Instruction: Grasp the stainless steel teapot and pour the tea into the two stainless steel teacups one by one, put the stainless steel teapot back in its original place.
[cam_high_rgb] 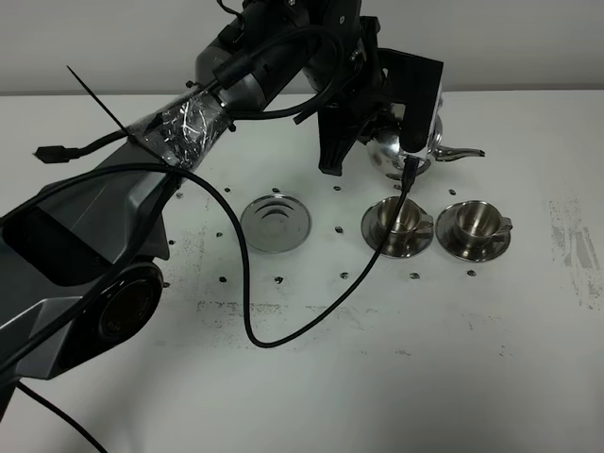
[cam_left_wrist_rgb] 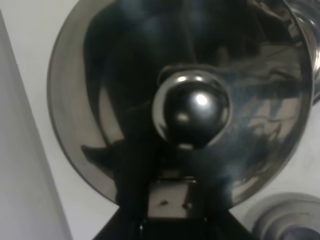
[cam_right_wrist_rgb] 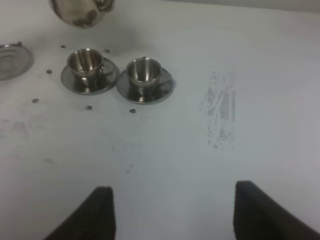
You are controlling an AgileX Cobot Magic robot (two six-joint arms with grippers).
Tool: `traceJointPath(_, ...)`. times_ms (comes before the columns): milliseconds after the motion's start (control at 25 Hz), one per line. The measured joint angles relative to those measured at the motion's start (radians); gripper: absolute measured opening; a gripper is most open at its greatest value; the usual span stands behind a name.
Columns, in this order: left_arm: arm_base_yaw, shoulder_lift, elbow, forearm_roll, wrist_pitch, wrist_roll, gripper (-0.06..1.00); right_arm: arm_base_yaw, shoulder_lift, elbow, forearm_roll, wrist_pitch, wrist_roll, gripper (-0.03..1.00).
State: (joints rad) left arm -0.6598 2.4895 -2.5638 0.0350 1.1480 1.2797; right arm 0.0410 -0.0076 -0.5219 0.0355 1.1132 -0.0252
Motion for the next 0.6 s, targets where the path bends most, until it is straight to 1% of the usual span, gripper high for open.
traceJointPath(160, -0.009, 0.019, -0.001, 0.005, -0.057, 0.061, 0.18, 0.0, 0.0, 0.0, 0.0, 0.0, 0.0, 0.5)
traceJointPath(280, -0.013, 0.043, -0.001, 0.032, -0.085, 0.097, 0.18, 0.0, 0.0, 0.0, 0.0, 0.0, 0.0, 0.5)
traceJointPath(480, -0.016, 0.058, -0.001, 0.056, -0.107, 0.172, 0.18, 0.0, 0.0, 0.0, 0.0, 0.0, 0.0, 0.5)
traceJointPath(600, -0.024, 0.059, -0.001, 0.088, -0.122, 0.19, 0.18, 0.0, 0.0, 0.0, 0.0, 0.0, 0.0, 0.5)
